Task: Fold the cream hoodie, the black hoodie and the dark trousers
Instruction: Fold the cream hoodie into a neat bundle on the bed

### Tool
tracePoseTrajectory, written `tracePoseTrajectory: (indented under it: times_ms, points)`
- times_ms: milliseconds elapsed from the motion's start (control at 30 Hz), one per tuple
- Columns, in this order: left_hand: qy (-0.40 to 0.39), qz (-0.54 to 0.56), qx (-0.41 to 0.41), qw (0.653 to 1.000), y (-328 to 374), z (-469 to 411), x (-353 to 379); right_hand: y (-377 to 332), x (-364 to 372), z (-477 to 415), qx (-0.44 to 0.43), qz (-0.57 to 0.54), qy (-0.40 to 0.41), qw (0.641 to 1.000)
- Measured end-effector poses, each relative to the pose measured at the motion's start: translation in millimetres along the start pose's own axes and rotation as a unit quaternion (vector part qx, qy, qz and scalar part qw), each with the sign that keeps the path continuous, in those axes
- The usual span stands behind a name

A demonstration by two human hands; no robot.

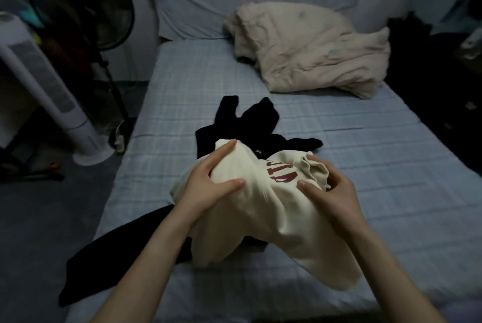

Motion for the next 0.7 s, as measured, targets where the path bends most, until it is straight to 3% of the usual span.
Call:
tracePoseTrajectory:
  times_ms: [367, 700]
  points:
    - [-0.111, -0.005, 0.064, 0.992, 73.9, 17.9, 168.4, -15.0, -179.1, 63.5, -0.014, 0.013, 0.145, 0.989]
    - [-0.122, 0.001, 0.053, 0.991, 115.7, 27.5, 392.0, 9.4, -408.1, 85.3, 0.000, 0.033, 0.174, 0.984]
Point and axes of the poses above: each hand's wrist, its own z-axis away from the middle knuckle, its own x-axis out of the palm, y = z × x, the point moved 4 cm from there along -z, towards the middle knuckle, and after that the axes turned 15 degrees about -x, right-handed, at the moved point
